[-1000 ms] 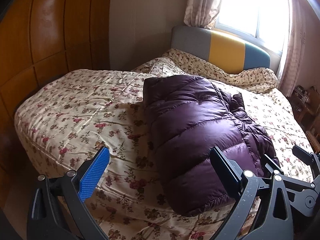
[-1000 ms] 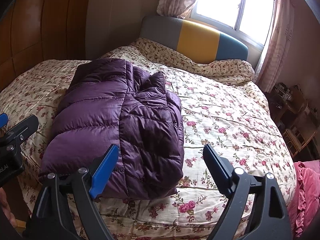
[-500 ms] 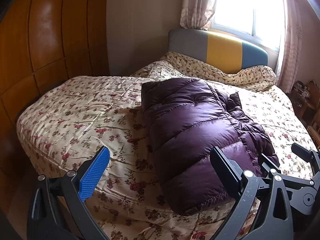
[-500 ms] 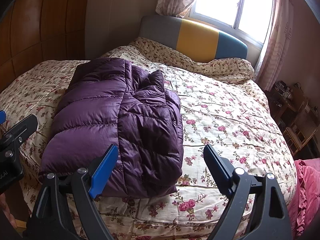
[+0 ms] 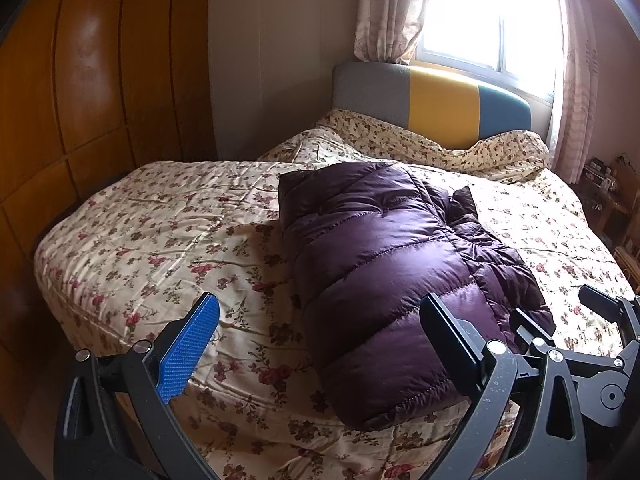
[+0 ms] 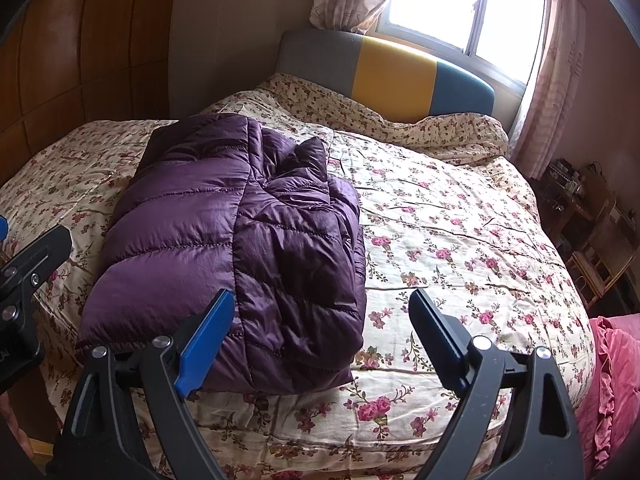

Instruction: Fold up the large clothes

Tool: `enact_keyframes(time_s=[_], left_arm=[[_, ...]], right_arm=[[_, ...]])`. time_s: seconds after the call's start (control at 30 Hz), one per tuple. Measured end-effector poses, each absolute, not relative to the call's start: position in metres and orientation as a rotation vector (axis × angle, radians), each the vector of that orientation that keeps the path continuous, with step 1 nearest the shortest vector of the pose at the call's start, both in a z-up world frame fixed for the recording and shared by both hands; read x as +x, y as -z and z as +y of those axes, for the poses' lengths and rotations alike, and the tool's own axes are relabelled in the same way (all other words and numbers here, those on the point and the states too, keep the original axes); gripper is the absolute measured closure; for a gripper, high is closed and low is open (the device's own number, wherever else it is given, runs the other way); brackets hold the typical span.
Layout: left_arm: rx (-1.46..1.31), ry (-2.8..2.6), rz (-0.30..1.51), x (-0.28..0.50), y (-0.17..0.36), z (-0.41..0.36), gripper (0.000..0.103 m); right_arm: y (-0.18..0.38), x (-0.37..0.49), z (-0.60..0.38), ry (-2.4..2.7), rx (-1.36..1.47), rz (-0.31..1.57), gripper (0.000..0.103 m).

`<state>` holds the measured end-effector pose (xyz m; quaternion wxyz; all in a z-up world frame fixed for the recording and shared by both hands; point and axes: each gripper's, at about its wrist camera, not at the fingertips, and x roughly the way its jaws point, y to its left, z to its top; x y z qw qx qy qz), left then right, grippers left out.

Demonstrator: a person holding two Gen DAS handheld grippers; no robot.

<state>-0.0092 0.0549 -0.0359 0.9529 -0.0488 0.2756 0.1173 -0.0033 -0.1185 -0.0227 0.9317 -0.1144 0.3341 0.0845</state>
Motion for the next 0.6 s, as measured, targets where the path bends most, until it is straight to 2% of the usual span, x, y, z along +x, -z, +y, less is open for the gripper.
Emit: enact_keyframes(time_s=[0.6], left_arm=[[-0.108, -0.248, 0.581, -0.0071, 0.0398, 0.0562, 0.003]], right_arm=[[0.0222, -0.0033, -0.118, -0.179, -0.228, 0.675, 0.011]])
